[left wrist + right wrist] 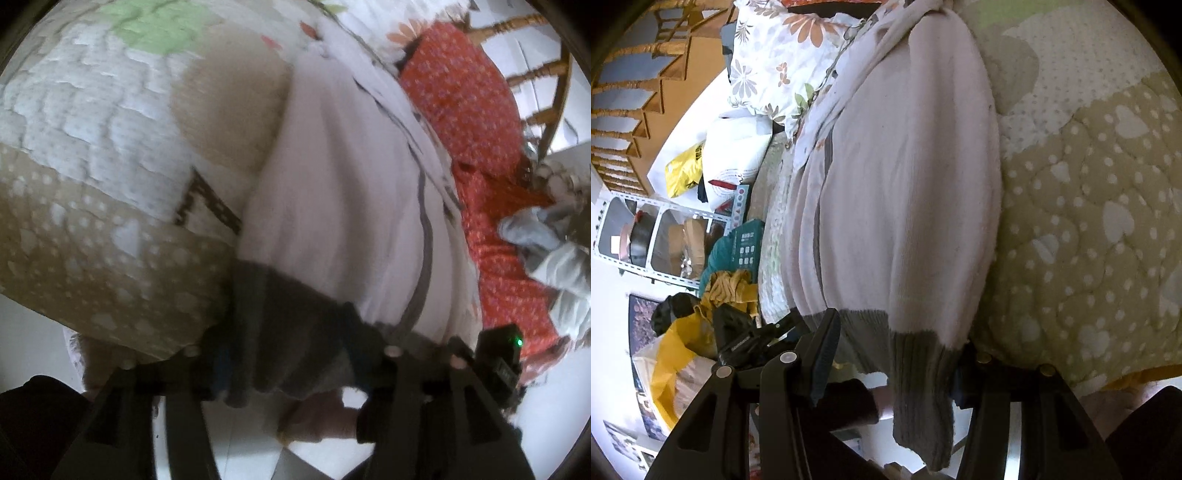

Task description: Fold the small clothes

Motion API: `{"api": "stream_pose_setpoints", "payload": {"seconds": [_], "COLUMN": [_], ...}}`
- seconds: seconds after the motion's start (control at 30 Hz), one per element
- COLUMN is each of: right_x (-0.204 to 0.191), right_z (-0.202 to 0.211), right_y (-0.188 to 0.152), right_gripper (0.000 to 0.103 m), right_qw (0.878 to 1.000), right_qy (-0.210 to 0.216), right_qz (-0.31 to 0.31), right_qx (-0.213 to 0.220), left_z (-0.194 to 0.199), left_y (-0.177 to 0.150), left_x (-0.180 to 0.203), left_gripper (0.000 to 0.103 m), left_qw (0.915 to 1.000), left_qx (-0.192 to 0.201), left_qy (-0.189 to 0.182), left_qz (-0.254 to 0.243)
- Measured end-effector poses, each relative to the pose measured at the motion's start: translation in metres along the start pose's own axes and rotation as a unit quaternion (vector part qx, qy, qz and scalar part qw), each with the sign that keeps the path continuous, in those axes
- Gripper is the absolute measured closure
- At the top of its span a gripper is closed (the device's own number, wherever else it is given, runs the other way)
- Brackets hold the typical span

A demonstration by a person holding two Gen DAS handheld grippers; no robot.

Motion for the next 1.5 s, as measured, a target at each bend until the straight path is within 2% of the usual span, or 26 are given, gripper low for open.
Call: {"api": "stream_pose_setpoints", "payload": {"seconds": [0.13, 0.23, 0.27, 0.3, 0.33, 0.4, 0.53, 0.73, 0.9, 1.03, 1.13, 1.3, 1.5], "right_x": [0.000, 0.001, 0.004, 0.007, 0.009, 0.006, -0.013, -0.033, -0.025, -0.013, -0.022, -0.052, -0.083], "right_z": [-0.005, -0.008, -0.007, -0.006, -0.004, 0.006, 0.044, 0.080, 0.083, 0.071, 0.074, 0.088, 0.098], "right_y": [-0.009, -0.018, -0.020, -0.022, -0.023, -0.022, -0.019, -0.045, -0.068, -0.069, -0.055, -0.008, 0.080], "right_gripper": [0.048, 0.051, 0.062, 0.085, 0.092, 0.092, 0.093, 0.094, 0.094, 0.094, 0.094, 0.094, 0.094], "right_qw": [1.000, 0.997, 0.995, 0.991, 0.987, 0.989, 0.993, 0.993, 0.995, 0.996, 0.994, 0.989, 0.983], "right_qy": [-0.028, -0.073, -0.094, -0.122, -0.152, -0.141, -0.087, -0.062, -0.060, -0.069, -0.078, -0.089, -0.104], "right_qz": [0.010, 0.033, 0.040, 0.045, 0.048, 0.043, 0.040, 0.068, 0.064, 0.052, 0.068, 0.105, 0.116], "right_qx": [0.000, -0.001, -0.001, 0.002, 0.005, 0.021, 0.063, 0.069, 0.050, 0.034, 0.036, 0.057, 0.101], "left_z": [-0.007, -0.005, -0.004, -0.001, 0.004, 0.021, 0.060, 0.103, 0.104, 0.089, 0.087, 0.092, 0.095], "left_y": [-0.006, -0.009, -0.009, -0.008, -0.007, -0.004, -0.008, -0.038, -0.059, -0.062, -0.048, 0.006, 0.102], "left_x": [0.002, -0.008, -0.008, -0.007, -0.005, -0.001, 0.016, 0.036, 0.033, 0.023, 0.018, 0.032, 0.065], "left_gripper": [0.047, 0.090, 0.093, 0.094, 0.094, 0.094, 0.095, 0.096, 0.096, 0.096, 0.096, 0.096, 0.096], "left_qw": [0.9996, 0.9978, 0.9983, 0.9985, 0.9985, 0.9982, 0.9970, 0.9938, 0.9935, 0.9953, 0.9954, 0.9938, 0.9890], "left_qx": [-0.002, -0.001, -0.001, 0.001, 0.008, 0.030, 0.072, 0.111, 0.113, 0.095, 0.092, 0.110, 0.145], "left_qy": [0.028, 0.066, 0.056, 0.050, 0.046, 0.042, 0.014, -0.011, -0.018, -0.010, -0.011, 0.012, 0.029], "left_qz": [-0.009, 0.005, 0.014, 0.023, 0.028, 0.030, 0.023, -0.005, 0.002, 0.015, 0.023, 0.006, -0.005]}}
Point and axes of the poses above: each gripper's, at about its wrist camera, not at the fingertips, and z roughly against the way its jaws point, x to its right, y to its top, the point moved 9 cm from there along -z, roughly the way its jaws point, and after that the axes turned 11 degrees about -x, right-handed, at the moved point
